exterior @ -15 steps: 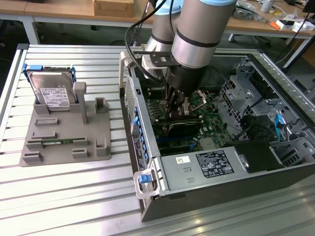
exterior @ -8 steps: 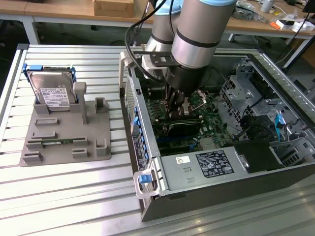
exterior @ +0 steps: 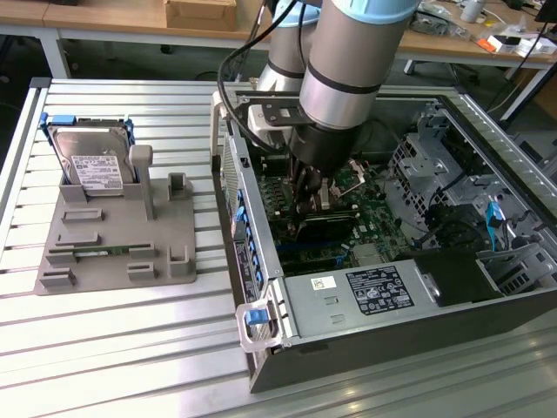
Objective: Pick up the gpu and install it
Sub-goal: 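Press down on the gpu until it lock into place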
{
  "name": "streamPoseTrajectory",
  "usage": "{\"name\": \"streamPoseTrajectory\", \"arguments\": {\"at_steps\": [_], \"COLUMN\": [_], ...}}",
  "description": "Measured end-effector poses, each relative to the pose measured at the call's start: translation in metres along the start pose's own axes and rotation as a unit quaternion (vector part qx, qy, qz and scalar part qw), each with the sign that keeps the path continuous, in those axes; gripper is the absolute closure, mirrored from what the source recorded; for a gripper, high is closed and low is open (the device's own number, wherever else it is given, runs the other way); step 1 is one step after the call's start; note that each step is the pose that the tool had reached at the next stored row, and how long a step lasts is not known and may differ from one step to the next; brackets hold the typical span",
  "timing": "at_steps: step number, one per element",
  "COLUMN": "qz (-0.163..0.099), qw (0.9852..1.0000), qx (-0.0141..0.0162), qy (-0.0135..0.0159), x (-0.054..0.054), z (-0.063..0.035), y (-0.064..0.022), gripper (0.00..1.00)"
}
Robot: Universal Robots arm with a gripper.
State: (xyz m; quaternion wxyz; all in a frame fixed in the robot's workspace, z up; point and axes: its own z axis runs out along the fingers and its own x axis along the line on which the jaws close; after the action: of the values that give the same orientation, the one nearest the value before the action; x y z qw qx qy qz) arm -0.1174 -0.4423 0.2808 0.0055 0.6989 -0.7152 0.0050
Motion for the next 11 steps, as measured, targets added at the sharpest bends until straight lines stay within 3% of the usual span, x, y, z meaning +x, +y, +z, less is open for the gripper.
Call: {"name": "streamPoseTrajectory", "arguments": {"at_steps": [7, 8, 10, 11], "qz": [0.0, 0.0, 0.0, 0.0], "qw": [1.0, 1.0, 1.0, 1.0], "qx": [0.0, 0.0016, 0.0019, 0.0019], "qy": [0.0002, -0.0014, -0.0002, -0.0002], "x": [0.0, 0.0, 0.0, 0.0], "z": [0.0095, 0.0062, -0.0137, -0.0151], "y": [0.0016, 0.0016, 0.0017, 0.0017], "gripper": [0.89, 0.89, 0.89, 0.89]}}
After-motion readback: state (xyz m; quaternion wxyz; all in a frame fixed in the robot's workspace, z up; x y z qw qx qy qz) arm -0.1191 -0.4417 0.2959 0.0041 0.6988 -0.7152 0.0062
